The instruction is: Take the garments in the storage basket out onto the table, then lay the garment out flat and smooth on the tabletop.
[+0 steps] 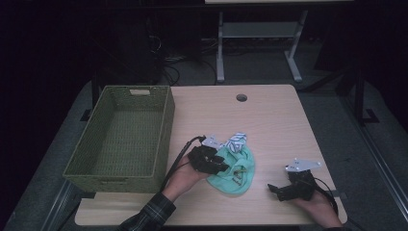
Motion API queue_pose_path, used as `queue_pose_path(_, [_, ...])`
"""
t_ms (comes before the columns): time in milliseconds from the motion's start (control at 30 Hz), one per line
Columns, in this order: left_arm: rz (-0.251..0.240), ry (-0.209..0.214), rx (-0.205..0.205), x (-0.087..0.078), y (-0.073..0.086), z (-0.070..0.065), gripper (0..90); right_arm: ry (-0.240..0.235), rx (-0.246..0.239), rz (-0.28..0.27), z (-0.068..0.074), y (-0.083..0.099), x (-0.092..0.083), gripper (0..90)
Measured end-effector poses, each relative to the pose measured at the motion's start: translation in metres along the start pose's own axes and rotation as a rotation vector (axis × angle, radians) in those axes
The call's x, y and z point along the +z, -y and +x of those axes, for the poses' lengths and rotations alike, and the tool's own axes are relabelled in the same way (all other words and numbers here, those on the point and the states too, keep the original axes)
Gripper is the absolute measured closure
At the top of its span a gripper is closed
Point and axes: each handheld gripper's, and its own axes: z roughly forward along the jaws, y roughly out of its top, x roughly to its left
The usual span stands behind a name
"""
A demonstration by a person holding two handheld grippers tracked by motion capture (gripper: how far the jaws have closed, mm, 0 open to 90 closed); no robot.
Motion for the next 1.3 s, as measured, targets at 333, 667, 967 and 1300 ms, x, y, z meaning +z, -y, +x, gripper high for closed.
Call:
queue_pose_path(333, [0.065,-0.016,-0.009,-0.004,0.022,-0.01,89.4,0.001,-0.003,-0.002,0.0,0.0,0.0,0.0])
queue_pose_path(667, [0.14,-0.072,0.007,0.012,0.039,-0.012,89.0,0.009,0.005,-0.002,0.001,0.0,0.0,0.0])
queue_pose_path(967, [0.114,-0.058,-0.014,0.011,0.043,-0.008,89.3,-0.009,-0.035,0.046,0.005,-0.007,-0.004,13.2])
queue_pose_path(1300, [0.13,-0.056,0.005,0.011,0.041,-0.008,89.3,-0.018,-0.028,0.013,0.003,-0.026,-0.007,28.2])
